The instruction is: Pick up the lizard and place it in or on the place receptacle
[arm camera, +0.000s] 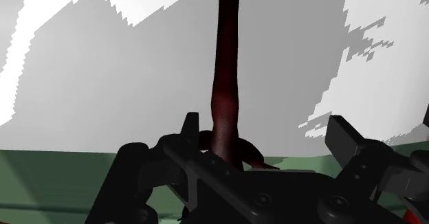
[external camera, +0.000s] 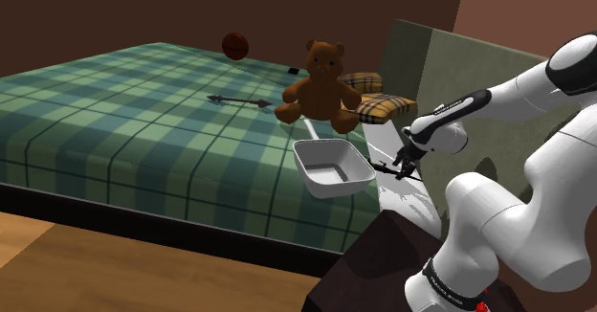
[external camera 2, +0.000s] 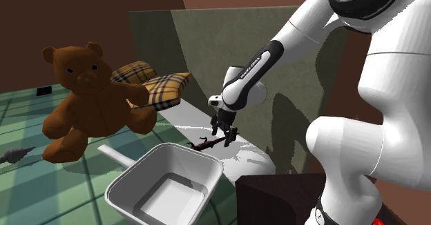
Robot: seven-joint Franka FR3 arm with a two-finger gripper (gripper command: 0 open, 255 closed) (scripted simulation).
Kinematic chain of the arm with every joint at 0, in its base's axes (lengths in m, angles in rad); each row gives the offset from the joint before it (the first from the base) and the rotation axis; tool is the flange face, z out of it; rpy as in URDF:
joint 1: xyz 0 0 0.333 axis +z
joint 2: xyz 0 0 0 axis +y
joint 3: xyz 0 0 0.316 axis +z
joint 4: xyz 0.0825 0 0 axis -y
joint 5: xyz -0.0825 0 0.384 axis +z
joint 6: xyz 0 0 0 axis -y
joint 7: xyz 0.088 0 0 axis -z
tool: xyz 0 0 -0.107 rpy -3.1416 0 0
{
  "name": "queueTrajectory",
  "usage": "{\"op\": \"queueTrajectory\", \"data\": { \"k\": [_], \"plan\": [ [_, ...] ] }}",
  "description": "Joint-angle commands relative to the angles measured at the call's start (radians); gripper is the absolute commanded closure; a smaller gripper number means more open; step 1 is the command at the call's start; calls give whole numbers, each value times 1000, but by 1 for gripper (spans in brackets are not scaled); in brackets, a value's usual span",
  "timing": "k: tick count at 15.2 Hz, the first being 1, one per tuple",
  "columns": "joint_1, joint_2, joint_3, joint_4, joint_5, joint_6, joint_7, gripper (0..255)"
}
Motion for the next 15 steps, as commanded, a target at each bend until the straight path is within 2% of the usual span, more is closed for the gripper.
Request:
{"op": "queueTrajectory", "data": {
  "k": [1, 3, 11, 12, 15],
  "plan": [
    [73, -27, -75, 6, -44, 26, 32, 0],
    [145, -59, -150, 14, -89, 56, 65, 0],
    [147, -58, -152, 13, -87, 56, 63, 0],
    [144, -55, -148, 9, -85, 58, 62, 255],
    [148, -56, -150, 12, -86, 57, 65, 255]
  ]
}}
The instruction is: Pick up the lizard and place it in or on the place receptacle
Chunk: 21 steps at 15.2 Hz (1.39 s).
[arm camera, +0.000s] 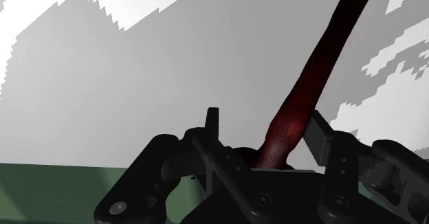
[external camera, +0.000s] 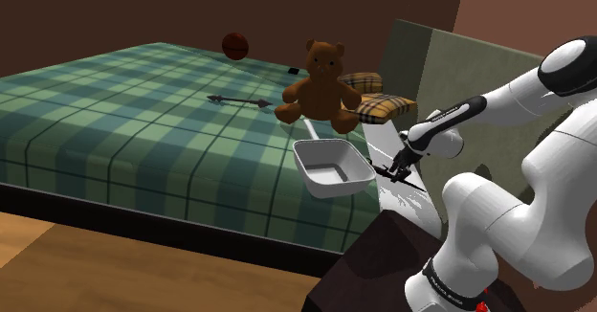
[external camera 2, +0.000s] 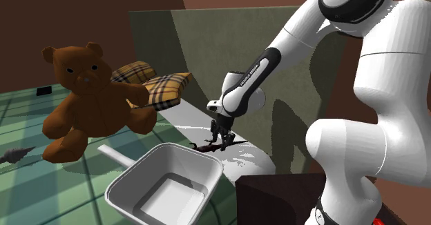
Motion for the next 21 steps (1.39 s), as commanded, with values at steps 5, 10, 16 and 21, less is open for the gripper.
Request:
{"op": "queueTrajectory", "data": {
  "k": [5, 10, 16, 21],
  "plan": [
    [3, -6, -1, -5, -1, 5, 0, 255],
    [-94, 39, 111, -6, 68, -45, -43, 255],
    [-274, 114, 315, -6, 186, -119, -114, 255],
    [-493, 169, 549, 3, 275, -188, -165, 255]
  ]
}}
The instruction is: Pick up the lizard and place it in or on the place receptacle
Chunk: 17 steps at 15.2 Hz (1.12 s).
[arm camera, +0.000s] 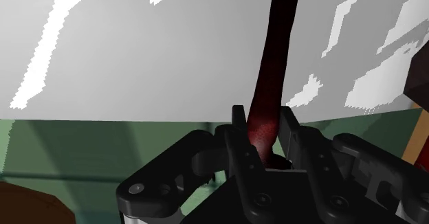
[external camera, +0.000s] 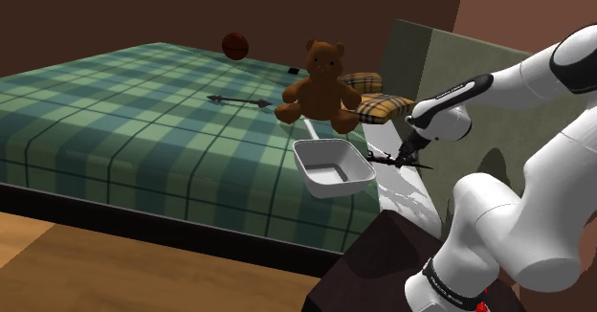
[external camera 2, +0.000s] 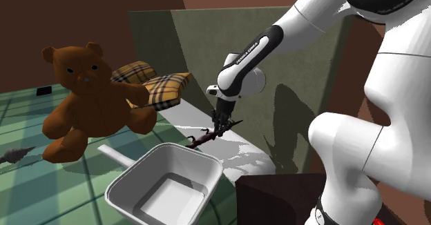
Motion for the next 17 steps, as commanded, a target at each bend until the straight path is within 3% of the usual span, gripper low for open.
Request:
{"op": "queueTrajectory", "data": {
  "k": [1, 4, 8, 17],
  "plan": [
    [-113, 17, 119, 4, 28, -30, -14, 255],
    [-262, 1, 270, 13, 5, -73, 10, 255],
    [-386, -49, 398, 29, -60, -132, 67, 255],
    [-524, -148, 560, 79, -151, -268, 156, 255]
  ]
}}
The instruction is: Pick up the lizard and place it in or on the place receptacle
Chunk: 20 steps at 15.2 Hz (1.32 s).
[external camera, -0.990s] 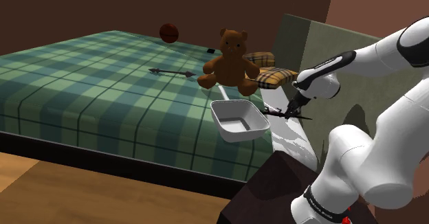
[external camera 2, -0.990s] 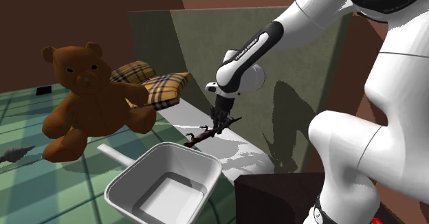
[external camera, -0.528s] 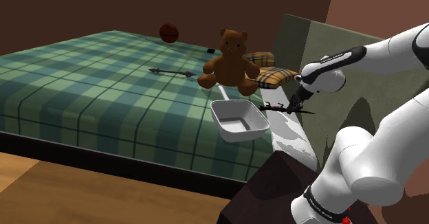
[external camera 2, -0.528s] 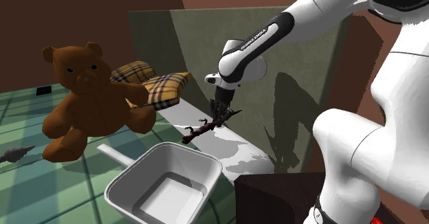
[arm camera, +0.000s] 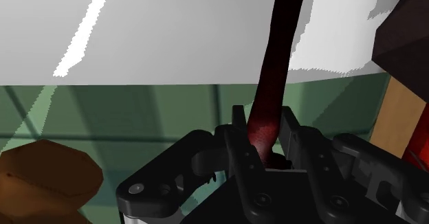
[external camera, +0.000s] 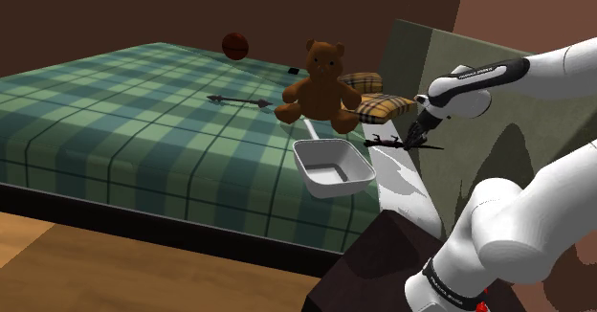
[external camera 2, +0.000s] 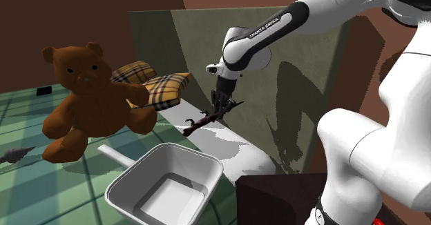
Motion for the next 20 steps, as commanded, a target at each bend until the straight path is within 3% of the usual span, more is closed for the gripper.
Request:
{"op": "queueTrajectory", "data": {
  "k": [1, 8, 14, 20],
  "plan": [
    [-26, -23, 36, 12, -17, -33, 21, 255],
    [-62, -66, 118, 39, -39, -104, 78, 255],
    [-15, -42, 225, -9, -11, -46, 217, 255],
    [66, 20, 306, -14, 44, 9, 338, 255]
  ]
}}
